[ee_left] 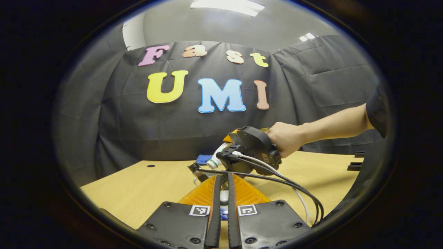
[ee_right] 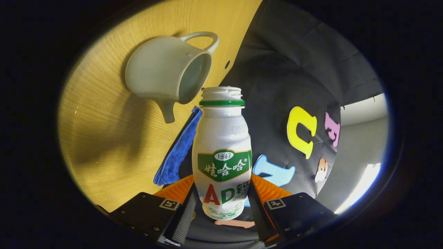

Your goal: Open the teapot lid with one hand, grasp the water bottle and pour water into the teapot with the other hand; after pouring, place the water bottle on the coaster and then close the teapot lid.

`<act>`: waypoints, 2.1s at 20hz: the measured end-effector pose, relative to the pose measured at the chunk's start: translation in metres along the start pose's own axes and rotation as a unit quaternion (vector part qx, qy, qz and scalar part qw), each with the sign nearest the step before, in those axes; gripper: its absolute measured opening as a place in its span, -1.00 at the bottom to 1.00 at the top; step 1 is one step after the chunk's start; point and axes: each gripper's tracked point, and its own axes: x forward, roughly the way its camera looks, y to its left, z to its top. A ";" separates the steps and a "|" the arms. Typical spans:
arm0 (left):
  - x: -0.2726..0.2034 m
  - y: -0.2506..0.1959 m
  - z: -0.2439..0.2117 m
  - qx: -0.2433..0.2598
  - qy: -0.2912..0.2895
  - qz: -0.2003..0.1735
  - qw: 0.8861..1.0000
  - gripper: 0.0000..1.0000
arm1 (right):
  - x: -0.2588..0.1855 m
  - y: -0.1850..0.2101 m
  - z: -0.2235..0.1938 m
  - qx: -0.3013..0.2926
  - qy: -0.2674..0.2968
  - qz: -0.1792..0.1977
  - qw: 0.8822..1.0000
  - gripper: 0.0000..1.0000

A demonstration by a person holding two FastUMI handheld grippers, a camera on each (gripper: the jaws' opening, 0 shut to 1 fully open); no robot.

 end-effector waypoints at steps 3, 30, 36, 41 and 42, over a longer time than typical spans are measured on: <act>-0.001 0.002 0.000 -0.002 0.000 0.002 1.000 -0.61 | 0.000 0.016 -0.003 0.055 0.001 0.029 0.998 0.50; 0.143 0.032 0.034 -0.040 -0.011 0.014 0.999 -0.61 | -0.140 0.059 -0.056 0.808 -0.040 0.158 0.566 0.50; 0.203 0.043 0.013 -0.063 0.018 0.012 0.998 -0.70 | -0.161 0.072 -0.094 0.819 -0.033 0.133 0.558 0.50; 0.240 0.060 -0.032 -0.077 0.069 0.028 0.994 -0.71 | -0.166 0.078 -0.107 0.820 -0.030 0.127 0.557 0.50; 0.244 0.065 -0.038 -0.070 0.073 0.036 0.994 -0.63 | -0.167 0.080 -0.110 0.818 -0.028 0.124 0.561 0.50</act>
